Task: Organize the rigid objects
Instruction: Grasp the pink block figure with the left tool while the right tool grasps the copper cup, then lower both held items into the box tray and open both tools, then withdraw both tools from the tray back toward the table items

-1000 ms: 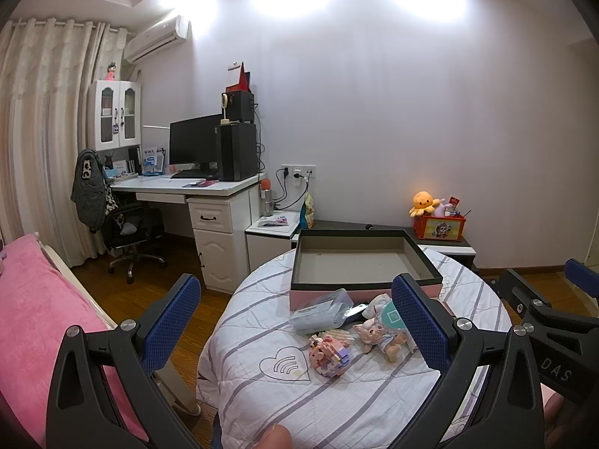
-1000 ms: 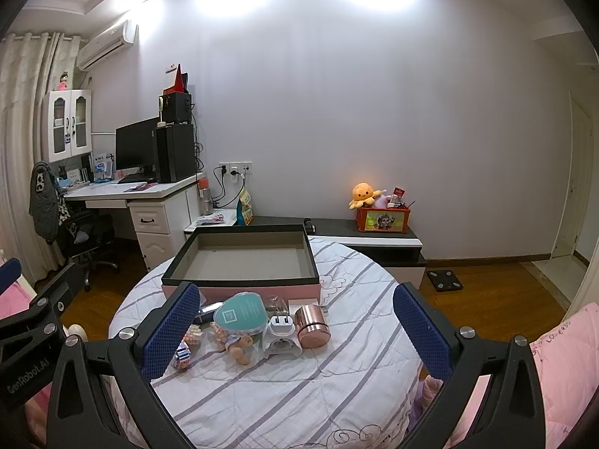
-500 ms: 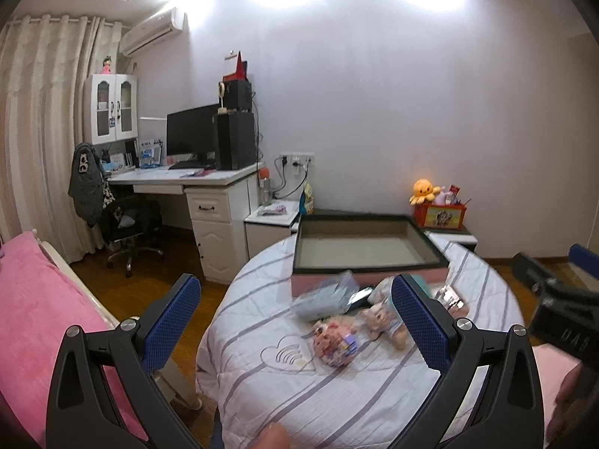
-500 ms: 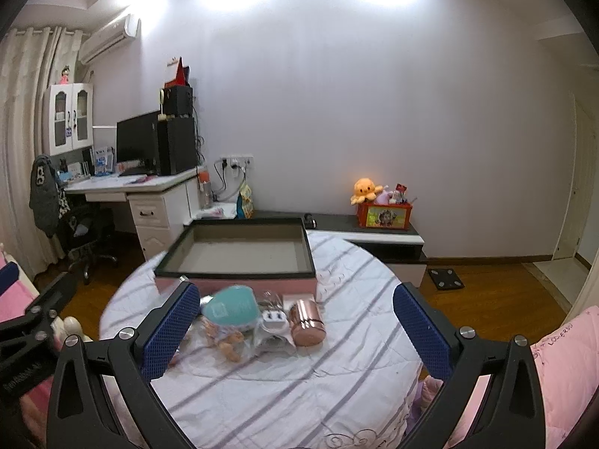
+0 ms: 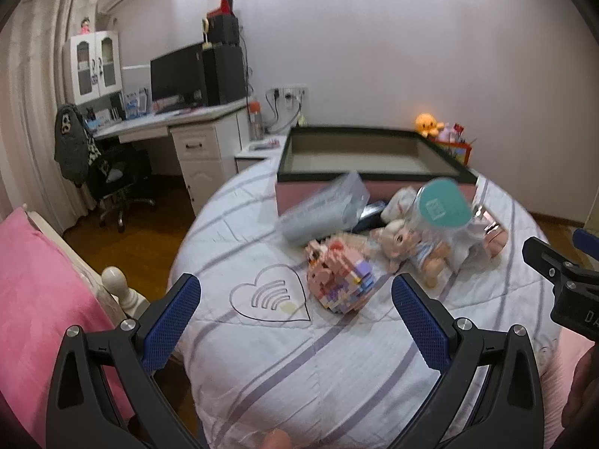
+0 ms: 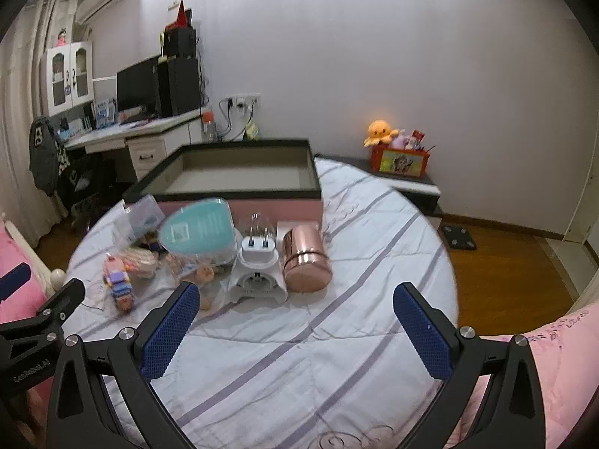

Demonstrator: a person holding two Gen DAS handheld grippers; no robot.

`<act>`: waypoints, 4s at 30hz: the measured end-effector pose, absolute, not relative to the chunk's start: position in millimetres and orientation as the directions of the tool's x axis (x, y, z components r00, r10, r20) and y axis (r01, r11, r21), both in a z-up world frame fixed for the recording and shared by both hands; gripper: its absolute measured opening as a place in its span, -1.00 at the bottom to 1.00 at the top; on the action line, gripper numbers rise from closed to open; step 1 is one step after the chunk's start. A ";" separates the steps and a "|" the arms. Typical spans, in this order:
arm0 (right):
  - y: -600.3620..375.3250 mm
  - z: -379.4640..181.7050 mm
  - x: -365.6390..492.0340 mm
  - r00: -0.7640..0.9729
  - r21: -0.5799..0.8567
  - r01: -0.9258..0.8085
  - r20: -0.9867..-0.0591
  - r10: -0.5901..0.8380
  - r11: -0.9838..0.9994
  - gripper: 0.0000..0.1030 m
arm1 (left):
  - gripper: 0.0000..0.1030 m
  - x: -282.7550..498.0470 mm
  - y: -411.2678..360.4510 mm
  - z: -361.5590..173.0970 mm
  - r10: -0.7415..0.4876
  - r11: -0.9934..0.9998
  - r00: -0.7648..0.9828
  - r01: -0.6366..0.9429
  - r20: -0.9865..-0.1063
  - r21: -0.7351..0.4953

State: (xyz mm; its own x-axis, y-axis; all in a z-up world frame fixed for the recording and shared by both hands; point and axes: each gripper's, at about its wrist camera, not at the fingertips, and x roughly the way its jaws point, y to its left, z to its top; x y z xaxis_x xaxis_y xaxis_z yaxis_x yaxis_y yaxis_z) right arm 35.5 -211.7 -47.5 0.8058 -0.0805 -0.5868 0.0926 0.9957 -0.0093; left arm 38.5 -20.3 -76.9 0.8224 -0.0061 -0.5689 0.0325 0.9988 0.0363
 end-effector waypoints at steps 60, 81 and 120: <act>-264.6 -40.9 147.6 0.678 0.206 -0.029 -0.715 0.171 0.978 -0.07 | -0.06 142.8 -24.2 -37.0 -0.164 0.985 0.701 0.158 -0.694 -0.074; -211.4 -54.9 309.3 0.570 0.156 -0.173 -0.790 0.228 0.973 -0.07 | -0.04 324.0 -65.9 -32.4 -0.104 0.990 0.658 0.141 -0.746 -0.014; -210.9 39.4 107.8 0.837 0.143 -0.012 -0.540 0.088 0.990 1.00 | 1.00 130.9 10.7 46.9 -0.036 0.999 0.858 0.030 -0.512 -0.021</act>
